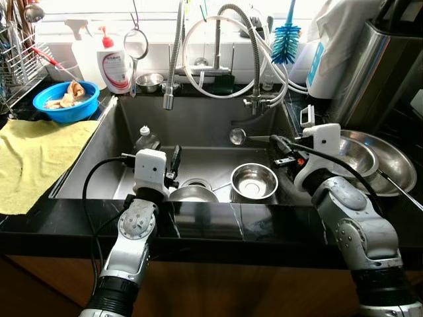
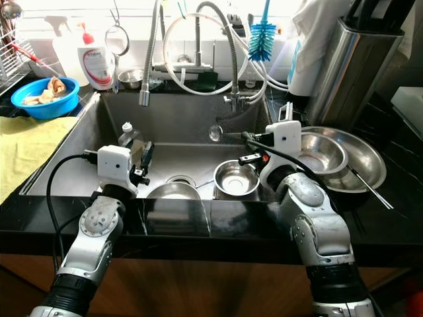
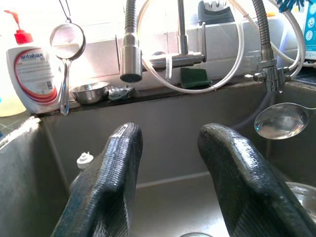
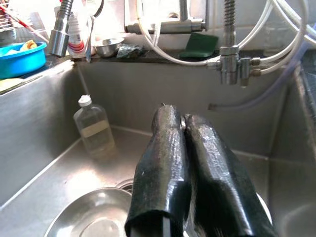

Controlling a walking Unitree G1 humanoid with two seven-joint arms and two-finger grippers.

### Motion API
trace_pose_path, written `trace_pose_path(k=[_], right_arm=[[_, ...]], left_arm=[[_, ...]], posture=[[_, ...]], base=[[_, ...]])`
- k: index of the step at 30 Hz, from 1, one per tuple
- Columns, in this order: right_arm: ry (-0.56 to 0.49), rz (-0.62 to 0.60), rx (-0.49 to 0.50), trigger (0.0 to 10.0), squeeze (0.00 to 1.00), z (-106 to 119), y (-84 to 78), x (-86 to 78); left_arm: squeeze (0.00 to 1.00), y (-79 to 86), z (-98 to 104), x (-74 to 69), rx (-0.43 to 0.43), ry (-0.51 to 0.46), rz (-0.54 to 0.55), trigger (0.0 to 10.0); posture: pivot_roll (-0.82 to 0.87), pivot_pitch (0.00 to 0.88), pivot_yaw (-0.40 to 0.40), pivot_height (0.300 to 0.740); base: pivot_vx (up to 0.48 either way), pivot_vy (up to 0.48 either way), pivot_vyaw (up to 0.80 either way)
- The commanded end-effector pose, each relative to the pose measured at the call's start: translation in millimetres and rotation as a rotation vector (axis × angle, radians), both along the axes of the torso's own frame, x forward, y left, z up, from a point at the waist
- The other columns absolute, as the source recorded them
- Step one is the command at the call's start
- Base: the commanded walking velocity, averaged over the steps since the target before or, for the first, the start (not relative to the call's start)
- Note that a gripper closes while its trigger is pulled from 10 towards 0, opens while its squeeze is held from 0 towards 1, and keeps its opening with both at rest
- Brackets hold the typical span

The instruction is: Kitchen organization

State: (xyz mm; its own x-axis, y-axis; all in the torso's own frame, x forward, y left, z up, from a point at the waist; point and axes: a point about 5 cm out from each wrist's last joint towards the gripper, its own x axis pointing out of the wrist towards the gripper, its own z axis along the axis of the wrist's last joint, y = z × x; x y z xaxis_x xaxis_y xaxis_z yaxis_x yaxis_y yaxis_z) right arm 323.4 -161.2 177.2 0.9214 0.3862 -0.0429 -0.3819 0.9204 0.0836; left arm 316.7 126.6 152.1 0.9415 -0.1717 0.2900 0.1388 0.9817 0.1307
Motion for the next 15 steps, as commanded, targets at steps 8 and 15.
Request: trace_pose_path(k=[8, 15], right_arm=[[0.049, -0.053, -0.029, 10.0, 0.00, -19.4, -3.4, 3.1], [0.045, -0.055, -0.011, 10.0, 0.00, -17.8, 0.7, 6.3]], left_arm=[[0.00, -4.1, 1.7, 0.4, 0.020, -0.011, -0.012, 10.0], [0.00, -2.0, 2.9, 2.1, 0.020, -0.014, -0.004, 10.0]], posture=[[-0.12, 0.000, -0.010, 0.740], [-0.11, 0.000, -0.012, 0.740]], base=[[0.000, 0.000, 0.00], [0.000, 0.000, 0.00]])
